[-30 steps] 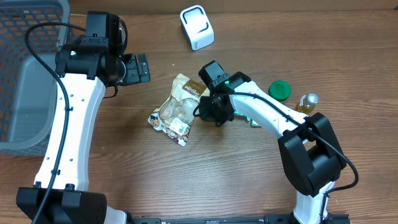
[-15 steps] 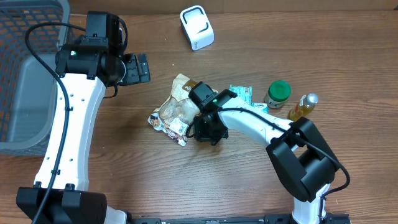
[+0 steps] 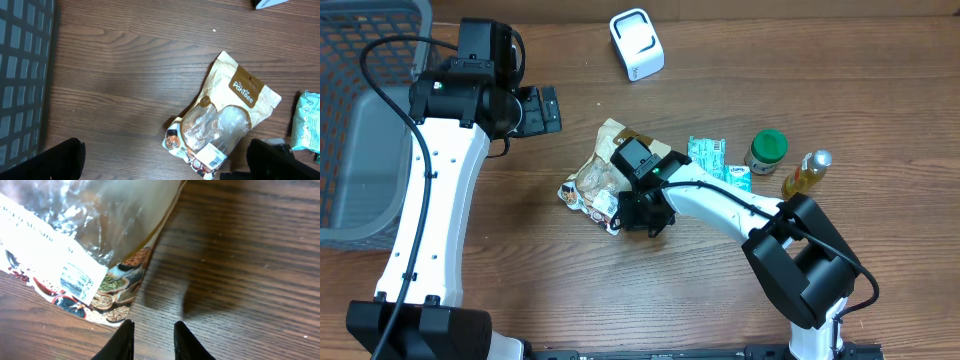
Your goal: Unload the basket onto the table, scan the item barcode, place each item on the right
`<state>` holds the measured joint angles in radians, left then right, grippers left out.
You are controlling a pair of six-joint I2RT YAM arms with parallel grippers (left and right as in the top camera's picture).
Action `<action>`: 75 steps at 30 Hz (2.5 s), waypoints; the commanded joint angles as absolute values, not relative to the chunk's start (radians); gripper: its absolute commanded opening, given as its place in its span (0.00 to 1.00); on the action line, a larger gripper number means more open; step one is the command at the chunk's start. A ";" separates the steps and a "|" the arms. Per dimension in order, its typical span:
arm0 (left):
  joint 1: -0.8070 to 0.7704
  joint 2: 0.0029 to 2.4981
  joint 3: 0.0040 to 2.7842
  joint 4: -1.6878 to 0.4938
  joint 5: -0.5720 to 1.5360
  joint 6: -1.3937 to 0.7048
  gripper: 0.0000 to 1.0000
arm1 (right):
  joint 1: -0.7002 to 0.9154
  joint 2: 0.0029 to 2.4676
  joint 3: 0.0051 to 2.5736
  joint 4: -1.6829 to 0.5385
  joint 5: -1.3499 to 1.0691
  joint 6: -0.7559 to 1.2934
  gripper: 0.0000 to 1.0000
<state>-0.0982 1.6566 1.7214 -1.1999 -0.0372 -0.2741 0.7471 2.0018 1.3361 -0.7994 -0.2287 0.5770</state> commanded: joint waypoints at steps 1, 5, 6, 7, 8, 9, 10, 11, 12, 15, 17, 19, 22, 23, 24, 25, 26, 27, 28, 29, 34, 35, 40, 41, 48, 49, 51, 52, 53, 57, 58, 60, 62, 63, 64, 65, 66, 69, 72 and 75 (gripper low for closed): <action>-0.103 1.664 1.721 -1.199 -0.033 -0.266 1.00 | 0.753 1.990 1.334 -0.795 -0.230 0.580 0.24; -0.103 1.664 1.721 -1.199 -0.033 -0.266 1.00 | 0.753 1.990 1.334 -0.809 -0.231 0.580 0.24; -0.103 1.664 1.721 -1.199 -0.033 -0.266 1.00 | 0.753 1.990 1.334 -0.814 -0.234 0.580 0.25; -0.104 1.664 1.721 -1.199 -0.033 -0.266 1.00 | 0.753 1.990 1.334 -0.817 -0.239 0.580 0.28; -0.104 1.664 1.721 -1.199 -0.033 -0.266 0.99 | 0.753 1.990 1.334 -0.818 -0.247 0.580 0.28; -0.104 1.664 1.721 -1.199 -0.033 -0.266 1.00 | 0.753 1.990 1.334 -0.820 -0.254 0.580 0.29; -0.104 1.664 1.721 -1.199 -0.033 -0.266 1.00 | 0.753 1.990 1.334 -0.822 -0.261 0.579 0.31; -0.104 1.664 1.721 -1.199 -0.033 -0.266 1.00 | 0.752 1.990 1.334 -0.826 -0.264 0.575 0.33; -0.104 1.664 1.721 -1.199 -0.033 -0.266 1.00 | 0.752 1.990 1.335 -0.835 -0.264 0.574 0.34; -0.104 1.664 1.721 -1.200 -0.033 -0.266 1.00 | 0.741 1.987 1.344 -0.885 -0.265 0.570 0.34; -0.104 1.664 1.721 -1.199 -0.033 -0.265 0.99 | 0.720 1.981 1.377 -0.941 -0.275 0.524 0.35; -0.104 1.664 1.721 -1.199 -0.033 -0.266 1.00 | 0.699 1.975 1.422 -1.000 -0.302 0.455 0.37; -0.104 1.664 1.721 -1.200 -0.033 -0.266 1.00 | 0.673 1.971 1.505 -1.086 -0.319 0.384 0.46; -0.103 1.664 1.721 -1.199 -0.033 -0.266 0.99 | 0.667 1.971 1.527 -1.102 -0.316 0.372 0.51; -0.103 1.664 1.721 -1.200 -0.033 -0.266 1.00 | 0.661 1.971 1.545 -1.110 -0.316 0.350 0.55; -0.104 1.664 1.721 -1.199 -0.033 -0.266 0.99 | 0.654 1.971 1.555 -1.108 -0.316 0.330 0.60; -0.103 1.664 1.721 -1.200 -0.033 -0.266 0.99 | 0.648 1.971 1.559 -1.098 -0.316 0.314 0.65; -0.103 1.664 1.721 -1.199 -0.033 -0.266 0.99 | 0.643 1.971 1.559 -1.084 -0.315 0.302 0.68; -0.103 1.664 1.721 -1.200 -0.033 -0.266 1.00 | 0.636 1.972 1.559 -1.066 -0.298 0.297 0.70; -0.104 1.664 1.721 -1.199 -0.033 -0.266 1.00 | 0.632 1.974 1.559 -1.053 -0.273 0.298 0.73; -0.104 1.664 1.721 -1.200 -0.033 -0.266 0.99 | 0.626 1.975 1.559 -1.022 -0.173 0.298 0.82; -0.104 1.664 1.721 -1.200 -0.033 -0.266 1.00 | 0.626 1.975 1.559 -1.022 -0.172 0.298 0.83; -0.104 1.664 1.721 -1.200 -0.033 -0.266 1.00 | 0.626 1.976 1.559 -1.022 -0.172 0.298 0.85; -0.104 1.664 1.721 -1.199 -0.033 -0.266 1.00 | 0.626 1.976 1.559 -1.022 -0.171 0.298 0.85; -0.105 1.664 1.721 -1.198 -0.033 -0.266 0.99 | 0.626 1.976 1.559 -1.013 -0.118 0.298 0.87; -0.105 1.664 1.721 -1.200 -0.033 -0.266 0.99 | 0.626 1.976 1.559 -1.008 -0.112 0.298 0.88; -0.105 1.664 1.721 -1.200 -0.033 -0.266 0.99 | 0.626 1.976 1.559 -1.000 -0.113 0.298 0.88; -0.105 1.664 1.721 -1.199 -0.033 -0.266 0.99 | 0.626 1.976 1.559 -0.996 -0.112 0.298 0.89; -0.105 1.664 1.721 -1.200 -0.033 -0.266 0.99 | 0.626 1.976 1.559 -0.992 -0.112 0.298 0.89; -0.105 1.664 1.721 -1.200 -0.033 -0.266 1.00 | 0.626 1.976 1.559 -0.970 -0.105 0.297 0.91; -0.105 1.664 1.721 -1.199 -0.033 -0.266 0.99 | 0.626 1.976 1.559 -0.968 -0.105 0.298 0.91; -0.105 1.664 1.721 -1.199 -0.033 -0.265 1.00 | 0.626 1.976 1.559 -0.970 -0.105 0.298 0.91; -0.105 1.664 1.721 -1.200 -0.033 -0.266 1.00 | 0.626 1.976 1.559 -0.970 -0.105 0.298 0.91; -0.105 1.664 1.721 -1.200 -0.033 -0.266 0.99 | 0.626 1.976 1.559 -0.969 -0.105 0.298 0.91; -0.105 1.664 1.721 -1.200 -0.033 -0.266 1.00 | 0.626 1.976 1.559 -0.966 -0.105 0.298 0.91; -0.105 1.664 1.721 -1.200 -0.033 -0.266 1.00 | 0.626 1.976 1.559 -0.964 -0.105 0.298 0.91; -0.105 1.664 1.721 -1.200 -0.033 -0.266 1.00 | 0.626 1.976 1.559 -0.960 -0.105 0.298 0.91; -0.105 1.664 1.721 -1.200 -0.033 -0.266 1.00 | 0.626 1.976 1.559 -0.958 -0.105 0.298 0.91; -0.105 1.664 1.721 -1.199 -0.033 -0.266 0.99 | 0.626 1.976 1.559 -0.957 -0.105 0.298 0.91; -0.105 1.664 1.721 -1.200 -0.033 -0.266 1.00 | 0.626 1.976 1.559 -0.948 -0.105 0.298 0.91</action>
